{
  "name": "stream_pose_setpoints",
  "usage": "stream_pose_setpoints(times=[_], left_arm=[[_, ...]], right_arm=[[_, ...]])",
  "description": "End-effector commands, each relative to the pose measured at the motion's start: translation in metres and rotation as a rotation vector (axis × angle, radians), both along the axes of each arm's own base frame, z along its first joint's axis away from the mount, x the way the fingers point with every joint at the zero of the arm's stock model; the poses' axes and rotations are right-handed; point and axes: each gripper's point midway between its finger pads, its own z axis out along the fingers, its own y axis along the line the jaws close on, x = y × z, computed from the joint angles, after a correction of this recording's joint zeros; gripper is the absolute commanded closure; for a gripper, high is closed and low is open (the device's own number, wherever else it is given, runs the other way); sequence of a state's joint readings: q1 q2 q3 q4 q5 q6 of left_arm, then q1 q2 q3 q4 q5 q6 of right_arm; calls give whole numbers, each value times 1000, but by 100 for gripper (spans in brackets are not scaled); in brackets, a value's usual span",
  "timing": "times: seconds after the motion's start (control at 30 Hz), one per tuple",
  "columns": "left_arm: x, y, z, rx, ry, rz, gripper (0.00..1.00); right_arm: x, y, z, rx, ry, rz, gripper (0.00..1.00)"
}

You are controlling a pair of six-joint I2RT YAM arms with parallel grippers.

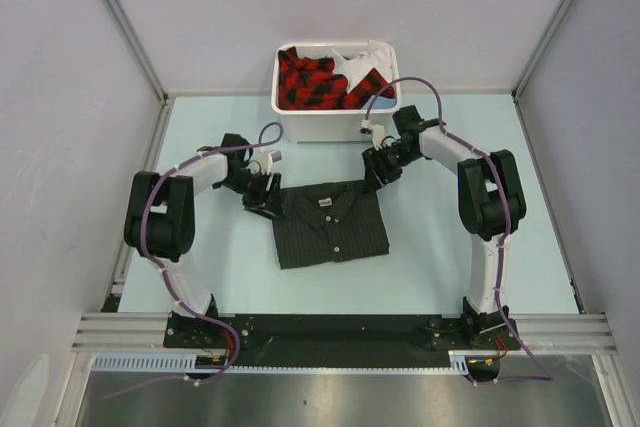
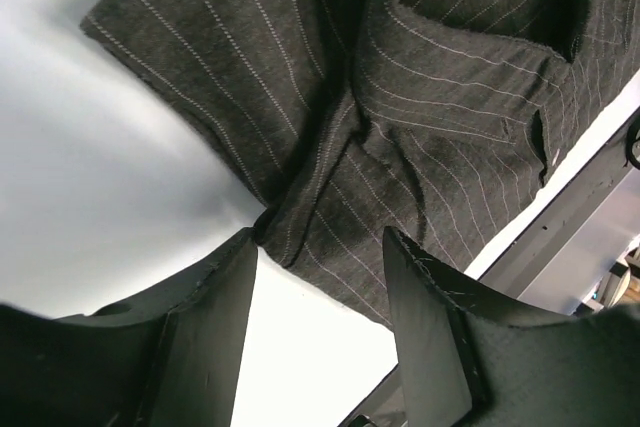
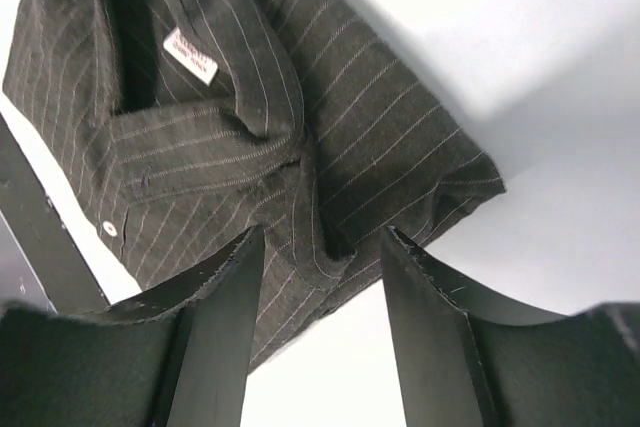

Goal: Fold and stack the long sleeve shirts
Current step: Fold the shirt

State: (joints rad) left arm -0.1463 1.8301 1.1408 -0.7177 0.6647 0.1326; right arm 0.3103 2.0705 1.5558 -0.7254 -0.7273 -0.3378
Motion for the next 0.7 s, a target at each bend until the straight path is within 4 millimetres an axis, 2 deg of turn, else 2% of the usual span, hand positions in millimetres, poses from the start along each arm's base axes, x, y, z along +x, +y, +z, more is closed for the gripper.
stream_pose_setpoints(times=[0.0, 0.1, 0.2, 0.23, 0.27, 0.3, 0.33, 0.37, 0.5, 0.6, 0.67], left_arm=[[-6, -7, 2, -28, 2, -29, 42], [-3, -6, -1, -4, -9, -19, 44], [-5, -6, -2, -3, -4, -21, 54], [-5, -6, 0, -1, -10, -22, 65], [-4, -6, 1, -2, -17, -24, 71], [-2, -5, 4, 1, -34, -29, 84], [2, -5, 10, 2, -59, -28, 91], [5, -6, 16, -1, -78, -29, 98], [29, -11, 45, -21, -191, -32, 100], [46, -11, 58, -7, -253, -25, 100], [52, -10, 60, -1, -269, -30, 100]], right_arm=[[-13, 2, 4, 31, -19, 54, 46], [-14, 0, -6, 16, -8, 31, 46], [-10, 2, -7, 27, -7, 9, 54], [-9, 2, -6, 23, -9, 0, 68], [-6, 2, -4, 26, -21, -2, 75], [-5, 1, -3, 27, -29, -1, 83], [-2, -1, 0, 25, -44, -8, 95], [0, -3, 2, 24, -53, -19, 100], [10, -16, 17, 51, -74, -92, 100], [21, -21, 24, 65, -107, -129, 100], [29, -23, 28, 80, -126, -154, 100]])
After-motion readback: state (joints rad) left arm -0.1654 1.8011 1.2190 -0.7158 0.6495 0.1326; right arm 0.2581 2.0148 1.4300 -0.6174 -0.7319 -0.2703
